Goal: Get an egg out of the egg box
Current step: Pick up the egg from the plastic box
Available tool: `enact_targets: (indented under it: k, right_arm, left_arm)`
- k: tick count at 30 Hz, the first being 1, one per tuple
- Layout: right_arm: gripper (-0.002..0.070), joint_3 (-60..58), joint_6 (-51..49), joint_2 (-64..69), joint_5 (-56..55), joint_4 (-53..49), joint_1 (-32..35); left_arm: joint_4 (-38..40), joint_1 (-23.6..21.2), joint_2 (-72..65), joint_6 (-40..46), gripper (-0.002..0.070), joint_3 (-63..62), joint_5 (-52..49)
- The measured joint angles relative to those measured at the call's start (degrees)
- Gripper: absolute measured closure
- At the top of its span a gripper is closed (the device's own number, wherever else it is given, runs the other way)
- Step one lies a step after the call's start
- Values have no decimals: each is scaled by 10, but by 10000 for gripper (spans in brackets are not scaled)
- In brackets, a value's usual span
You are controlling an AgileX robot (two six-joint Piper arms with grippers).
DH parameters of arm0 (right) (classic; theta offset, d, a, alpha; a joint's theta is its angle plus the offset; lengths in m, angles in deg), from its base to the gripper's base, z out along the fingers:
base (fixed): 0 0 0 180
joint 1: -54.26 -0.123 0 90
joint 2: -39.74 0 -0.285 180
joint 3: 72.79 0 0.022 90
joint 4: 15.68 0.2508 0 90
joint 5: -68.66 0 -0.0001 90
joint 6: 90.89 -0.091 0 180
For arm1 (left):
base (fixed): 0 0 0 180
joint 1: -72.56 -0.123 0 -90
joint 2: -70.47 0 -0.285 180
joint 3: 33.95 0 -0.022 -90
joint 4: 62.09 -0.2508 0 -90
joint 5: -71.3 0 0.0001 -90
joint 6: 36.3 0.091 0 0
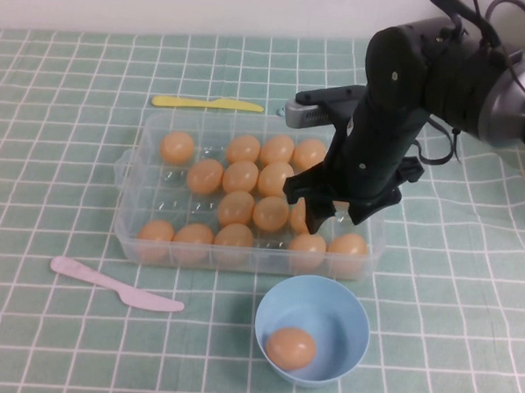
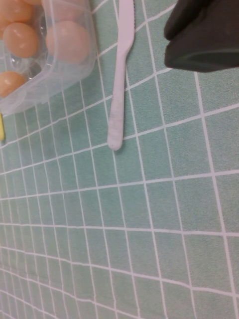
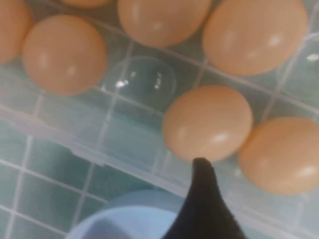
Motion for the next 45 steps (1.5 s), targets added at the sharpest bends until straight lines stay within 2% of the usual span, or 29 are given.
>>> enact_targets:
  k: [8, 28, 34, 45]
  right_arm:
    - [238, 1, -26, 16, -59, 26, 0]
    - [237, 3, -17, 52, -42, 51, 0]
    - [211, 3, -18, 54, -51, 59, 0]
    - [208, 3, -19, 70, -59, 67, 0]
  left_arm:
    - [0, 0, 0, 0, 678, 0, 0]
    - [0, 0, 0, 0, 678, 0, 0]
    - [0, 0, 0, 0, 678, 0, 0]
    - [0, 0, 0, 0, 678, 0, 0]
